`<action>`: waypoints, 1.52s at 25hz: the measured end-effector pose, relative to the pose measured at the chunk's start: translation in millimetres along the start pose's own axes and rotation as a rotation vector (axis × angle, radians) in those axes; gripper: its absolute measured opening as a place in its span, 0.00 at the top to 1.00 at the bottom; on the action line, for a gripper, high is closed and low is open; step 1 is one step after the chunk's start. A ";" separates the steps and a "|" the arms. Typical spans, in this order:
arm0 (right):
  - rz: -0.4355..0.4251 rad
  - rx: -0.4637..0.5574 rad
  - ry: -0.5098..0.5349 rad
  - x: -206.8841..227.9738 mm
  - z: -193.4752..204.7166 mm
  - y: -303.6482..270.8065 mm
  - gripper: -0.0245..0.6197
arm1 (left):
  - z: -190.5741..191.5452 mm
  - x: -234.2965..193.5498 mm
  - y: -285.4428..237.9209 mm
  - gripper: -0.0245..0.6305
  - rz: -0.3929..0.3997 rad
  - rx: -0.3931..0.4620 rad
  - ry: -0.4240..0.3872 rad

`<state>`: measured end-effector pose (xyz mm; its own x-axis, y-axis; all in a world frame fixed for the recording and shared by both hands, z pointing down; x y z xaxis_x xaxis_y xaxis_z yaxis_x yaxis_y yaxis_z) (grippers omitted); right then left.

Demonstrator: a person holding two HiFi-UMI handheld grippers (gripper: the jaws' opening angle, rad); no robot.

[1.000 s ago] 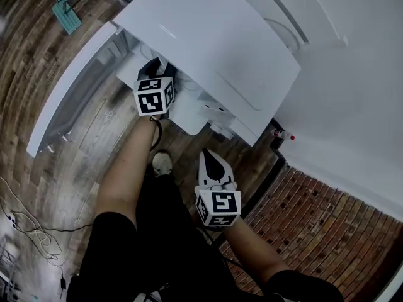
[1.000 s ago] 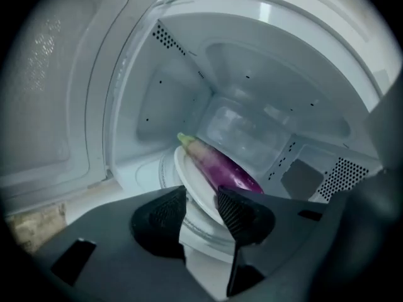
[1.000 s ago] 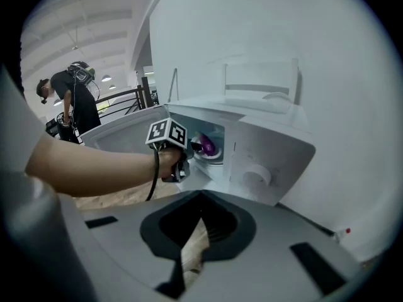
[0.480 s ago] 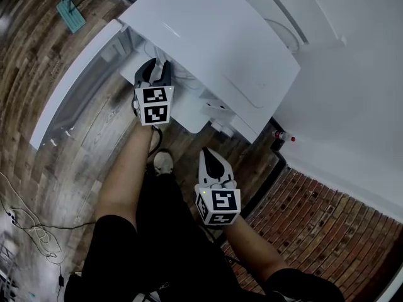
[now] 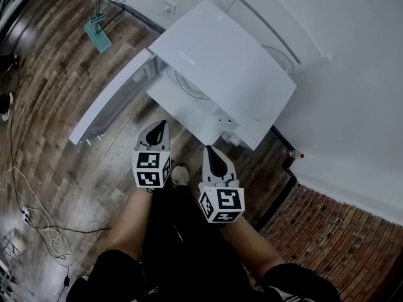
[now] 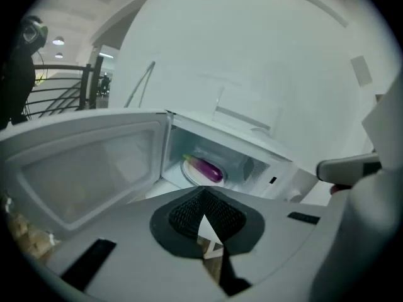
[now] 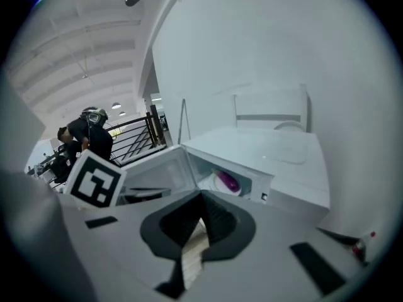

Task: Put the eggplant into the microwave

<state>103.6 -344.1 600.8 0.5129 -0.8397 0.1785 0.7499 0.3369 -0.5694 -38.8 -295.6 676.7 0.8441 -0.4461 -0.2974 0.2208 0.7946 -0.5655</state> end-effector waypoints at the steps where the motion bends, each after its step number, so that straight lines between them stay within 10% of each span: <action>1: -0.011 0.021 0.001 -4.8 -10.7 2.5 0.95 | -4.5 5.0 15.5 0.96 0.000 -0.002 -0.004; 20: -0.218 0.243 0.061 -80.0 -211.4 103.1 0.95 | -213.1 74.5 238.1 0.96 -0.144 0.161 -0.076; 38: -0.275 0.298 0.115 -118.5 -257.6 102.9 0.95 | -238.3 56.3 260.3 0.96 -0.159 0.181 -0.051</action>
<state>12.3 -319.7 314.4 0.2398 -0.9518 0.1911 0.9489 0.1883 -0.2531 -50.2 -212.0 329.5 0.8143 -0.5538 -0.1738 0.4331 0.7791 -0.4533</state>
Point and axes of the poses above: the fingertips, and each gripper's own axes: y backward along the fingers, x to its right, z out of its underside, the point moved 3 cm from there along y, backward along the fingers, and after that the axes turned 1 degree about -z, right-handed, at the moved point
